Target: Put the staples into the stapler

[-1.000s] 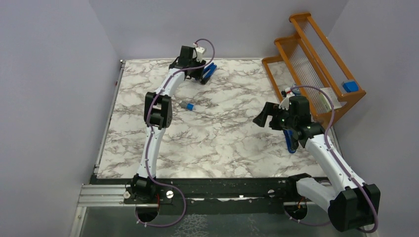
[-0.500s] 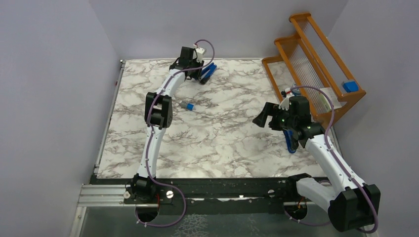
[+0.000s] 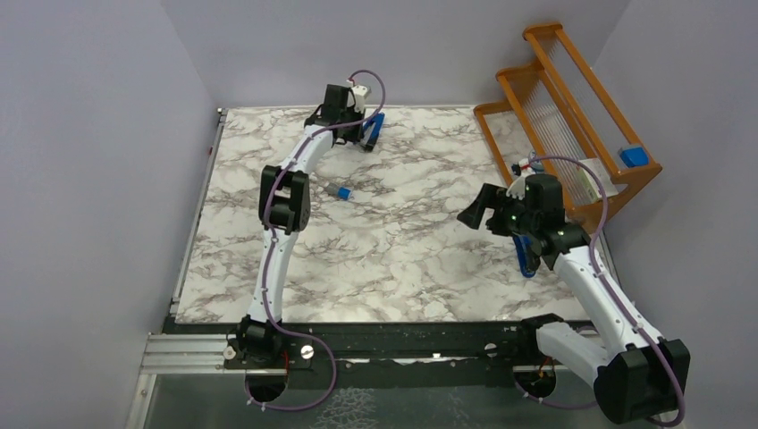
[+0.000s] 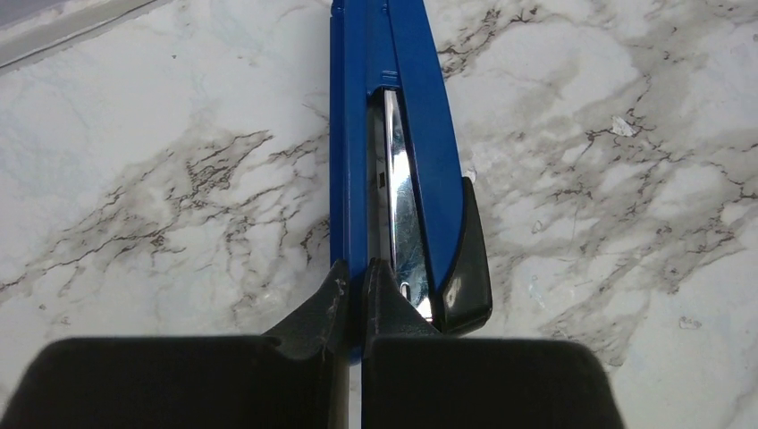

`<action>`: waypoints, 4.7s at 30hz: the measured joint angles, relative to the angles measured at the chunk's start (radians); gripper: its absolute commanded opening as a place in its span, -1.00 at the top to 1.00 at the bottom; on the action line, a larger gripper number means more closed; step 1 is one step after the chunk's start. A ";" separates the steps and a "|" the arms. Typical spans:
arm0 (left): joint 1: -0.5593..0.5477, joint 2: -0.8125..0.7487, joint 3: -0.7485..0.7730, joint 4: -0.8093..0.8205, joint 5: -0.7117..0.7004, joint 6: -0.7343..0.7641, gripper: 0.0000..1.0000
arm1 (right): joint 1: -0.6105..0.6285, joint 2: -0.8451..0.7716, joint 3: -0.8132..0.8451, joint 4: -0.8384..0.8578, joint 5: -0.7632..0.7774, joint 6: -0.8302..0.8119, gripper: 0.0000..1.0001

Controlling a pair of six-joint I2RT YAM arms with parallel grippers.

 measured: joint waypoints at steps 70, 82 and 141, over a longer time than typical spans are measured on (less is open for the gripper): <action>-0.385 -0.681 -1.268 0.589 0.122 -0.764 1.00 | 0.062 0.738 -0.193 1.049 -0.230 0.717 0.95; -0.380 -0.824 -1.379 0.431 0.057 -0.500 1.00 | 0.067 0.497 -0.143 0.643 -0.240 0.374 0.98; -0.340 -1.106 -1.439 0.208 -0.354 -0.215 -0.27 | 0.052 0.114 0.325 -0.331 -0.238 -0.194 0.98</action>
